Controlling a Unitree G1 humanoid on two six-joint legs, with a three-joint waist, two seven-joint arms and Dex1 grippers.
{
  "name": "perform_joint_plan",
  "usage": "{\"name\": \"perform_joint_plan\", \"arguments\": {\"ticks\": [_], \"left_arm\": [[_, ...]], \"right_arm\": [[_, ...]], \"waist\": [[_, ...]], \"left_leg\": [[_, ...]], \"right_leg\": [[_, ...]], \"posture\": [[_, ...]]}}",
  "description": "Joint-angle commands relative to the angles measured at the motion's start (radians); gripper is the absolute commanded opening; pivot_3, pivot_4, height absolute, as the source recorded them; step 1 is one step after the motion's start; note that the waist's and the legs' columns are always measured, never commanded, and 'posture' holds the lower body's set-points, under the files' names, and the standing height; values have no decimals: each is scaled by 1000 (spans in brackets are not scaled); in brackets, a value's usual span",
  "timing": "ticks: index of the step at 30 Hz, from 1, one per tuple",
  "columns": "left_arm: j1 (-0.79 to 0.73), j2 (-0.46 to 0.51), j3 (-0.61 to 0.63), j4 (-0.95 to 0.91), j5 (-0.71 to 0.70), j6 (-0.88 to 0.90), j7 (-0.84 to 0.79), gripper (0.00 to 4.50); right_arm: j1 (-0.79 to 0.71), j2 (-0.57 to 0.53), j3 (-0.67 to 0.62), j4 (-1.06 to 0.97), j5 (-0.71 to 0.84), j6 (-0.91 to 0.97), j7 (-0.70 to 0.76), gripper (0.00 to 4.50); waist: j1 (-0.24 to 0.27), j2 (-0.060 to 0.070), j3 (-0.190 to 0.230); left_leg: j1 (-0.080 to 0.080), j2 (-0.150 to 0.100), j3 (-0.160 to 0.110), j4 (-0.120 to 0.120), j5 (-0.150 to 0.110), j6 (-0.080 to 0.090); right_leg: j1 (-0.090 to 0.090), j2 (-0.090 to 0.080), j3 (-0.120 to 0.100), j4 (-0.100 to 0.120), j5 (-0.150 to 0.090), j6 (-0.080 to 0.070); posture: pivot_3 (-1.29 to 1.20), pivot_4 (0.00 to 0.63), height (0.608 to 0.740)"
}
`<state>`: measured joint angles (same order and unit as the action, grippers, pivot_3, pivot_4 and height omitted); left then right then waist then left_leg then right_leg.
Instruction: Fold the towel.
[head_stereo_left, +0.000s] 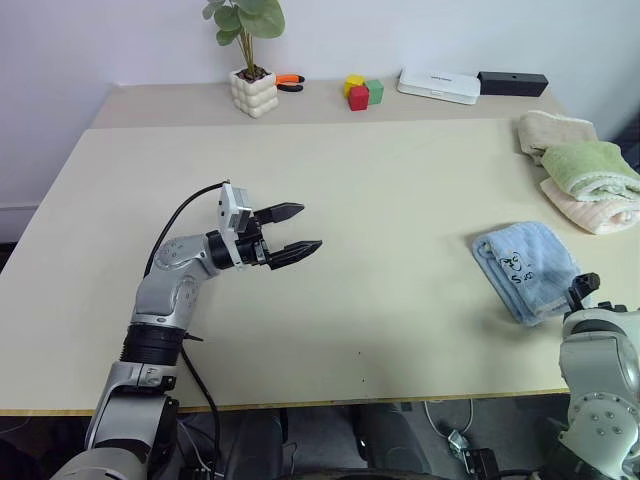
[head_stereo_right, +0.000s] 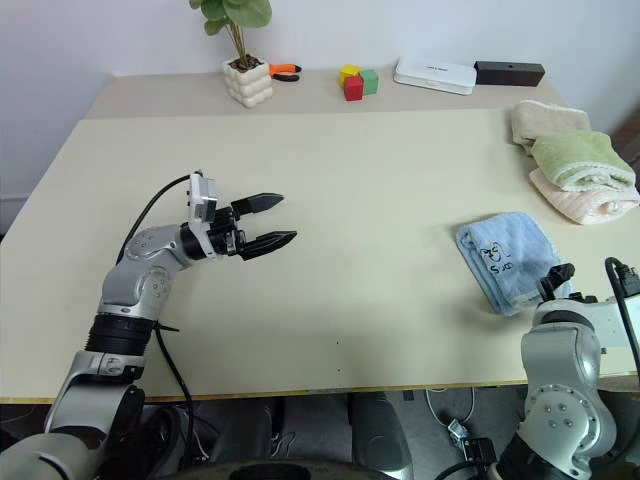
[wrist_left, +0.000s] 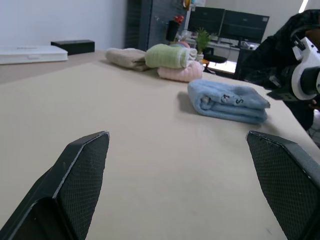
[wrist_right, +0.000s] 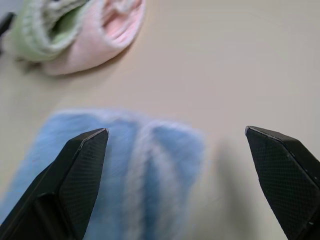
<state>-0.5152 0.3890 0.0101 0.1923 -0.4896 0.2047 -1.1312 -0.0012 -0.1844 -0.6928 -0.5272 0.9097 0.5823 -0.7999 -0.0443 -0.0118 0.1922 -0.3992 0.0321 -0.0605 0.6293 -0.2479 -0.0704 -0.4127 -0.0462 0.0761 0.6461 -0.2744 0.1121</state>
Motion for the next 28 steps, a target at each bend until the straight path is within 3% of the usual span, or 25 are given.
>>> {"name": "perform_joint_plan", "arguments": {"ticks": [1, 3, 5, 8, 10, 13, 17, 21, 28], "left_arm": [[1, 10, 26, -27, -5, -31, 0, 4500], [-4, 12, 29, -22, 3, -35, 11, 4500], [-6, 33, 43, -7, 10, -44, 13, 4500], [-3, 56, 51, 1, 19, -60, 17, 4500], [1, 66, 56, -2, 16, -58, 23, 4500], [10, 78, 64, -11, 16, -59, 29, 4500], [69, 107, 93, -88, 10, -42, 61, 4500], [144, 120, 125, -174, -14, -21, 96, 4500], [251, 125, 132, -301, -25, 14, 152, 4500]], "right_arm": [[-40, -106, 13, 16, -64, -15, 106, 4462], [-72, -223, 73, 54, -123, -25, 260, 4462], [-135, -379, 207, 111, -177, -46, 550, 4462], [-153, -499, 365, 134, -222, -106, 884, 4462], [-141, -539, 436, 128, -289, -195, 1040, 4462], [-138, -554, 473, 117, -244, -215, 1236, 4462], [-105, -606, 563, 139, -353, -378, 1520, 4462], [-133, -591, 584, 201, -335, -387, 1638, 4462], [-209, -532, 618, 255, -356, -377, 1696, 4462]], "waist": [[-2, 0, 0], [-3, 0, 0], [-11, 2, 1], [-13, 0, 0], [-7, -1, 0], [3, -1, 1], [4, -2, 1], [3, -3, 2], [1, -3, 2]], "left_leg": [[0, 0, 0, 0, 0, 0], [1, 0, 0, 0, 0, 0], [2, 0, 2, 0, 0, 0], [6, 0, 1, -1, -1, 1], [6, 1, -1, -2, -2, 3], [4, 0, 0, -1, -2, 3], [1, -1, 0, 2, -2, 3], [3, -1, 0, 2, -2, 3], [6, 0, 0, 1, -2, 3]], "right_leg": [[0, 0, 0, 0, 0, 0], [0, 0, 1, 0, 0, 0], [1, 0, 2, 0, 0, 0], [4, 2, 2, 0, 0, 0], [5, 3, 0, 0, -1, 2], [4, 0, -1, 0, -2, 4], [4, -1, 0, -2, -2, 5], [5, -1, -1, -1, -2, 4], [6, 0, 0, 0, -2, 4]], "posture": [[0, 150, 740], [0, 150, 740], [0, 150, 740], [0, 150, 740], [0, 150, 740], [0, 150, 740], [0, 150, 740], [0, 150, 740], [0, 150, 740]]}}
